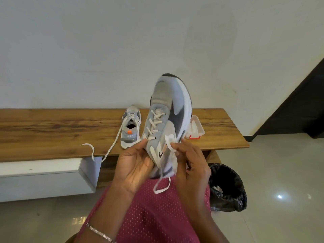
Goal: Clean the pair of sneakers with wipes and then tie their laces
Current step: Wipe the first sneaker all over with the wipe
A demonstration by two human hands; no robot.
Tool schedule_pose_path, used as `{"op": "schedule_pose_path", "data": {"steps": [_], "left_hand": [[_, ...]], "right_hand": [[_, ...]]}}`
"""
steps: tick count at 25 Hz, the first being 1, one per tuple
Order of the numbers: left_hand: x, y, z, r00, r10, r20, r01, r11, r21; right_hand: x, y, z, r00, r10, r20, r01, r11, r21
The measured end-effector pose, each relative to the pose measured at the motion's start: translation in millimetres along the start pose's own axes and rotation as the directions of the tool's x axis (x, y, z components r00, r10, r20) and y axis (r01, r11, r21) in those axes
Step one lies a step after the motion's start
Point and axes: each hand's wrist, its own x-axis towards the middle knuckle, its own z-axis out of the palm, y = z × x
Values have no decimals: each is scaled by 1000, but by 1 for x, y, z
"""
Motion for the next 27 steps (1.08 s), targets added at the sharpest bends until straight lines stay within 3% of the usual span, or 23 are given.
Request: {"op": "schedule_pose_path", "data": {"steps": [2, 5, 10, 14, 17, 20, 23, 27], "left_hand": [[1, -10, -2, 998, -54, 21, 56, 994, -96], [3, -18, 2, 996, -60, 61, 66, 992, -106], [3, -22, 4, 998, -70, 9, 68, 989, 132], [4, -26, 10, 994, -93, 51, 80, 973, 218], [4, -27, 16, 1000, -6, 6, 3, 913, 408], [7, -27, 20, 991, 131, -14, -91, 757, 647], [8, -24, 24, 978, 207, -3, -153, 732, 664], [4, -20, 23, 967, 246, -60, -165, 794, 585]], "right_hand": [[1, -3, 7, 998, -30, -48, 29, 999, -24], [3, -5, 12, 996, -59, -71, 57, 998, -29], [11, 2, 11, 988, 29, -155, -21, 998, 51], [29, -2, 12, 980, -8, -201, 19, 998, 53], [35, 1, 15, 978, 1, -208, 11, 998, 55], [38, 1, 18, 981, 17, -192, -2, 997, 76], [43, 0, 20, 990, -25, -138, 32, 998, 45], [29, 1, 19, 980, -198, -16, 193, 970, -149]]}}
